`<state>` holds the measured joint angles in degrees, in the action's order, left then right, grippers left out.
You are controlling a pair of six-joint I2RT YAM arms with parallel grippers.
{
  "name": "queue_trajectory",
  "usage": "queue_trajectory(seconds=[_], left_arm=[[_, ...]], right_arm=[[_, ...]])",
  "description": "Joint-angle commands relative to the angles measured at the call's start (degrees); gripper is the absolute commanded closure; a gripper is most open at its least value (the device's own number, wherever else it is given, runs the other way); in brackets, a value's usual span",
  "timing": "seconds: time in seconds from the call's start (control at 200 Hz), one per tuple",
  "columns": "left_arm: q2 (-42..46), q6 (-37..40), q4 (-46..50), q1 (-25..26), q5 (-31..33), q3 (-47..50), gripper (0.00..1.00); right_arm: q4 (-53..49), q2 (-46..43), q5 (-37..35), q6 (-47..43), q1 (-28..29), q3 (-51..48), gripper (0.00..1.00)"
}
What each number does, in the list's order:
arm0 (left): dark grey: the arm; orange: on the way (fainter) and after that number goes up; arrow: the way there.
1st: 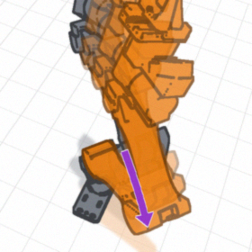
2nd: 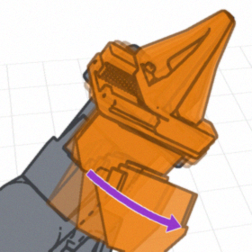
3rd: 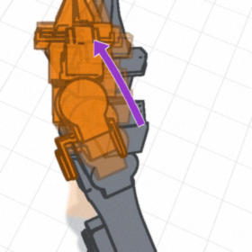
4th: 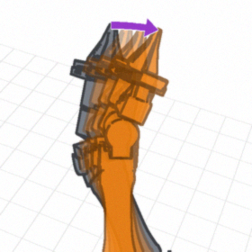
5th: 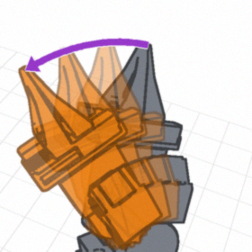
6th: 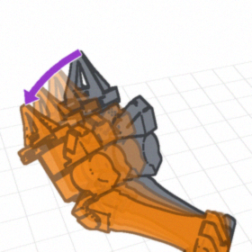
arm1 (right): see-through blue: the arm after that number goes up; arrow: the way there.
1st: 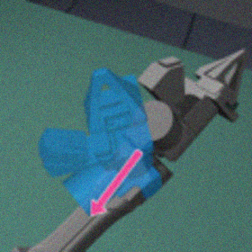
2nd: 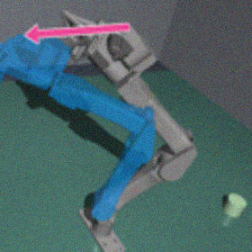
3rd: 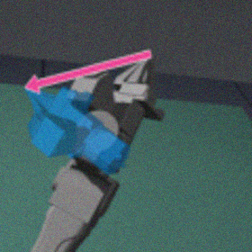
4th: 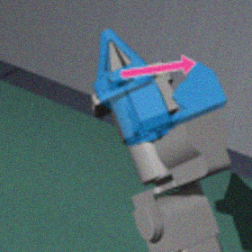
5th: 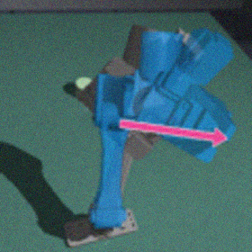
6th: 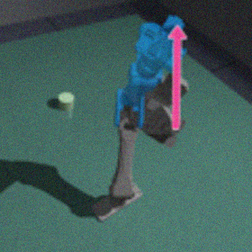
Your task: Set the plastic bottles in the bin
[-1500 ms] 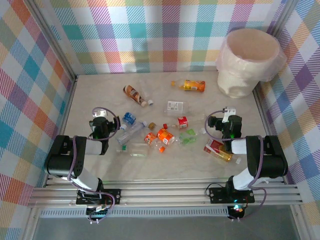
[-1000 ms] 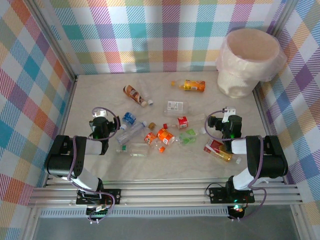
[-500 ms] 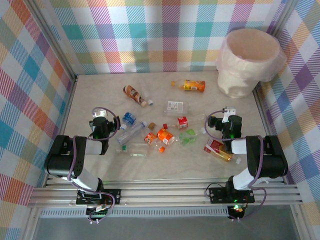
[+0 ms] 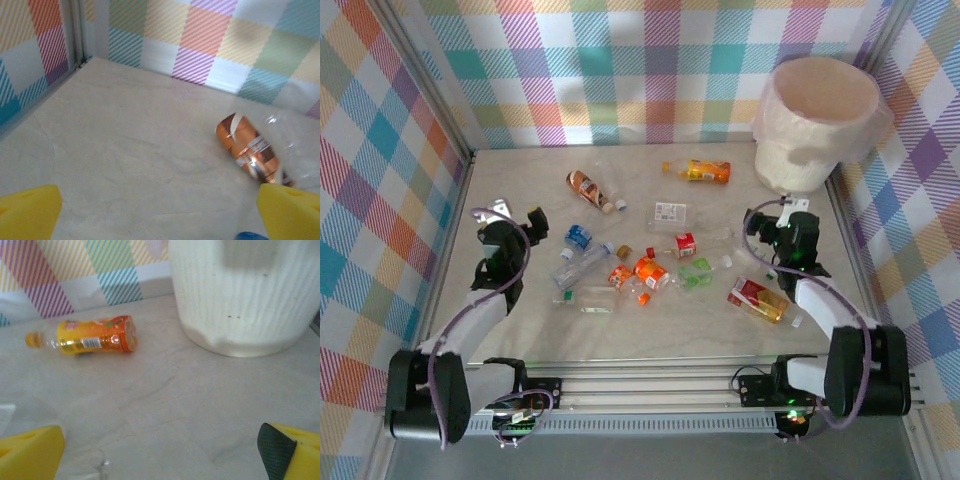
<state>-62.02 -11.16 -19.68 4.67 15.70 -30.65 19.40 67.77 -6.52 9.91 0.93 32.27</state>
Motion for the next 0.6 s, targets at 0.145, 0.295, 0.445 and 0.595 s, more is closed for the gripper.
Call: queue_trajectory(seconds=[0.145,0.295,0.445,0.595], left_arm=[[13.84,-24.16,29.59,0.61,-2.41,-3.8,0.0],[19.68,-31.26,38.79,0.61,-11.43,-1.99,0.0],[24.47,-34.09,45.35,0.61,-16.01,-0.91,0.0],[29.26,-35.07,50.17,0.61,-15.45,-0.21,0.0]], right_arm=[[-46.15,-8.11,5.02,29.5,0.02,12.61,0.0],[-60.77,-9.73,11.89,36.9,0.01,16.75,0.0],[-69.12,-12.05,12.7,49.5,-0.14,16.68,0.0],[-75.39,-14.19,14.17,59.13,-0.14,17.11,0.0]])
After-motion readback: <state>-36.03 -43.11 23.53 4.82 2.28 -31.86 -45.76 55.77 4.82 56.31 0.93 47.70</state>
